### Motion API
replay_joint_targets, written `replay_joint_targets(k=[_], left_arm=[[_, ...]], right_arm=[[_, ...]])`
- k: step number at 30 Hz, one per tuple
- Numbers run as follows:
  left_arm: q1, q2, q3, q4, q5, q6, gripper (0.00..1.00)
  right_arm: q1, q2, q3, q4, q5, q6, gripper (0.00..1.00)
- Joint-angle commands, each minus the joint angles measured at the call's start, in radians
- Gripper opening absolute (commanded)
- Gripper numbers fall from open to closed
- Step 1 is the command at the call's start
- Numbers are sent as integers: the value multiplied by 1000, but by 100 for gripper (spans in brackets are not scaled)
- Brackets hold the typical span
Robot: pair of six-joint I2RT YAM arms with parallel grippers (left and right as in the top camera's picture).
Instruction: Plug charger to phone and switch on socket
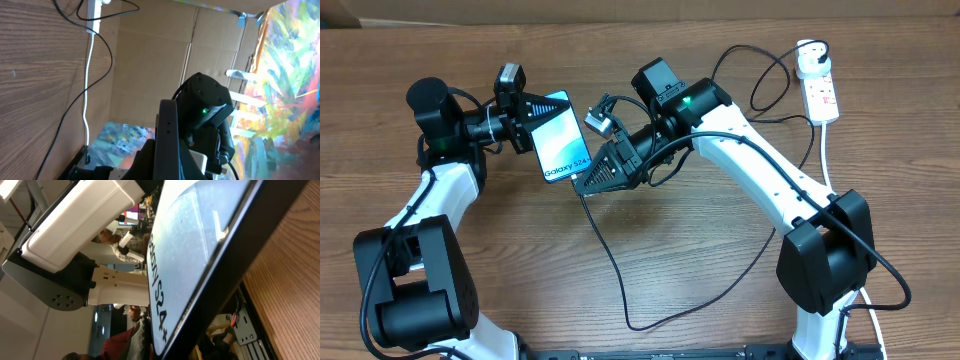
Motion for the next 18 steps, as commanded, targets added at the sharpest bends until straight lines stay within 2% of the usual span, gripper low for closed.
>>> replay_joint_targets(k=[1, 18], left_arm=[[-7, -3, 25, 8, 33, -14, 4], [-7, -3, 25, 8, 34, -13, 4]], right_arm=[[6, 9, 2, 6, -5, 4, 4], [16, 9, 2, 14, 24, 22, 4]])
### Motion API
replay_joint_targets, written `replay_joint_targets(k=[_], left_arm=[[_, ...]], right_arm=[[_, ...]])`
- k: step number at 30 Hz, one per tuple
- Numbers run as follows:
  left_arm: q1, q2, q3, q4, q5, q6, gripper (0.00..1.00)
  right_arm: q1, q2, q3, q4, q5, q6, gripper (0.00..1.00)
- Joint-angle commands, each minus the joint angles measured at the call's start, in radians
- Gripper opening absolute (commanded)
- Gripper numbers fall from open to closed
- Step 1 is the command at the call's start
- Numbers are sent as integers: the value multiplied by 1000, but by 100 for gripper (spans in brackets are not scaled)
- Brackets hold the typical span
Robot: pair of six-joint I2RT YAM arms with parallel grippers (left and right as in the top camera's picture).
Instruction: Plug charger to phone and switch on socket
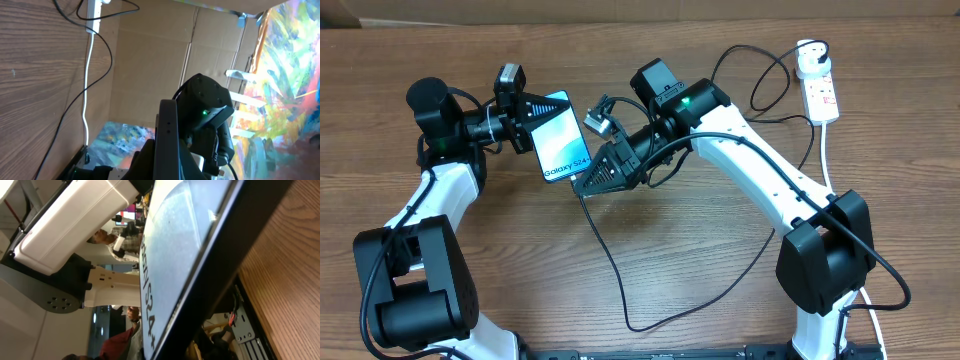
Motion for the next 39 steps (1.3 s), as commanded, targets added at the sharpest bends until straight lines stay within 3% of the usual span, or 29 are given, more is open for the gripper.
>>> replay_joint_targets(k=[1, 39], left_arm=[[-7, -3, 25, 8, 32, -7, 4], [-5, -3, 25, 8, 37, 58, 4]], right_arm=[[9, 9, 2, 8, 4, 4, 4], [9, 9, 2, 25, -21, 26, 3]])
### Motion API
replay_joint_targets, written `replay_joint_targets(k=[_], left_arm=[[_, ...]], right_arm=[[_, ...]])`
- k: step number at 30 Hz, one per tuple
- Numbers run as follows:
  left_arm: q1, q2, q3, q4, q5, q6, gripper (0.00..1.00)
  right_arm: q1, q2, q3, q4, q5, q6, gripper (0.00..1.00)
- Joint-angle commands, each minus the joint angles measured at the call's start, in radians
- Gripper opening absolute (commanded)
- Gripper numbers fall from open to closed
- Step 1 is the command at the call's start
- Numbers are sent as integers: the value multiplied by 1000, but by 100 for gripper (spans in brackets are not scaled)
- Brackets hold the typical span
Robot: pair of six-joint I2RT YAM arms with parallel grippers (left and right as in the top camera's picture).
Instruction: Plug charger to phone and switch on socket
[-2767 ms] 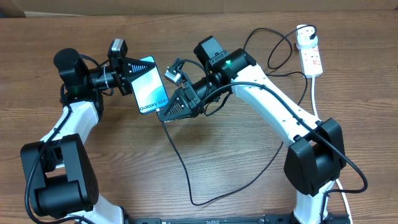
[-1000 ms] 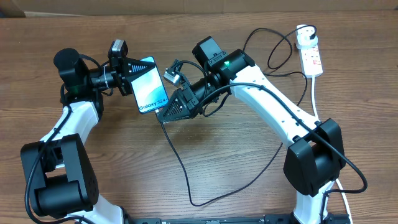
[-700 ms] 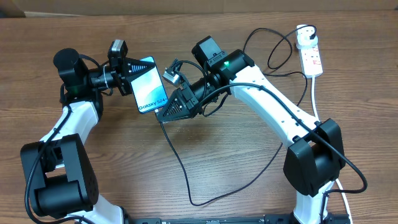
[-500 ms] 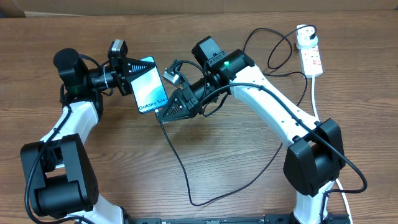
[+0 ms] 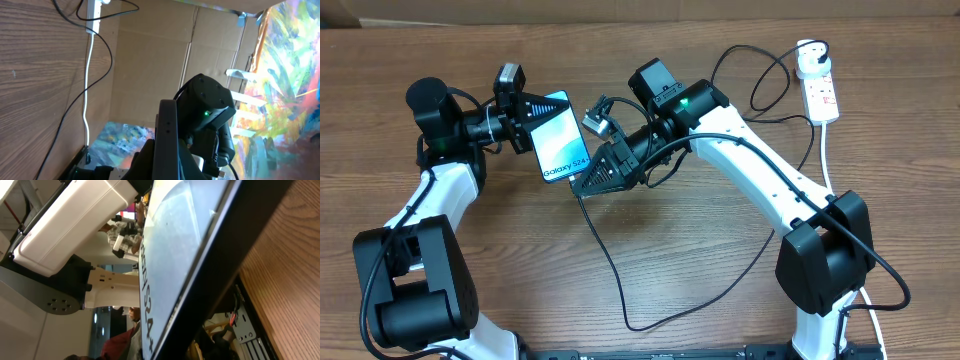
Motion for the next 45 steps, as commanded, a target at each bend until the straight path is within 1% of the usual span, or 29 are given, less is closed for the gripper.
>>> replay_joint_targets(k=[1, 10, 45], left_arm=[[-6, -3, 25, 8, 34, 54, 4], [-6, -3, 25, 8, 34, 72, 4], [0, -3, 25, 8, 34, 82, 4]], right_arm=[[5, 9, 2, 8, -16, 0, 4], [3, 9, 2, -5, -6, 0, 4], [5, 8, 2, -15, -26, -1, 4]])
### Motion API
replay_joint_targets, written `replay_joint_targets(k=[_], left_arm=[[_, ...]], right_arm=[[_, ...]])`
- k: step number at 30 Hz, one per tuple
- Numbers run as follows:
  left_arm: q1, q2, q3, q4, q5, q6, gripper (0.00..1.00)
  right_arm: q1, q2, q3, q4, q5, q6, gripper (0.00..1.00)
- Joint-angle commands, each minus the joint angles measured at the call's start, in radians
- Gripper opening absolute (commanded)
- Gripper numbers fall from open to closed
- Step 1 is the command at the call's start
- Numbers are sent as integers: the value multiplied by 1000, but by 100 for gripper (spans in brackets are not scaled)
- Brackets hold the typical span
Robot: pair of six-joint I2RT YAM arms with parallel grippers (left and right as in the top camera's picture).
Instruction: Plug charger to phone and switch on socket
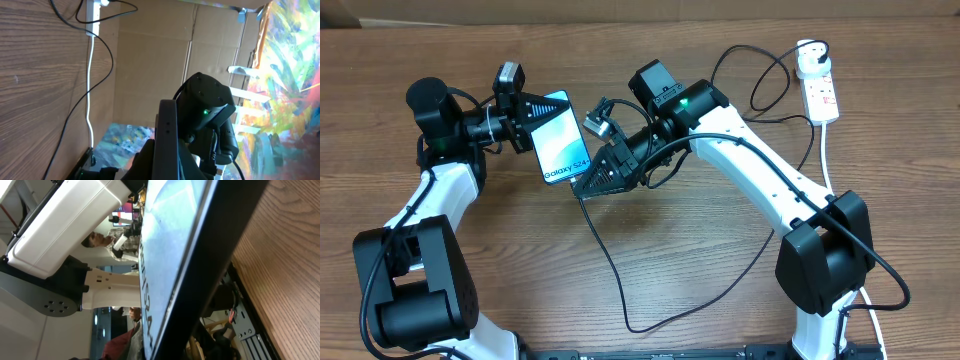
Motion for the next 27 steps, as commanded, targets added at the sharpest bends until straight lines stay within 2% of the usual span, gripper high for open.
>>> replay_joint_targets(k=[1, 27], left_arm=[[0, -3, 24, 8, 34, 41, 4], [4, -3, 25, 8, 34, 21, 4]], right_arm=[[4, 8, 3, 10, -40, -1, 4], [5, 8, 3, 0, -33, -5, 4]])
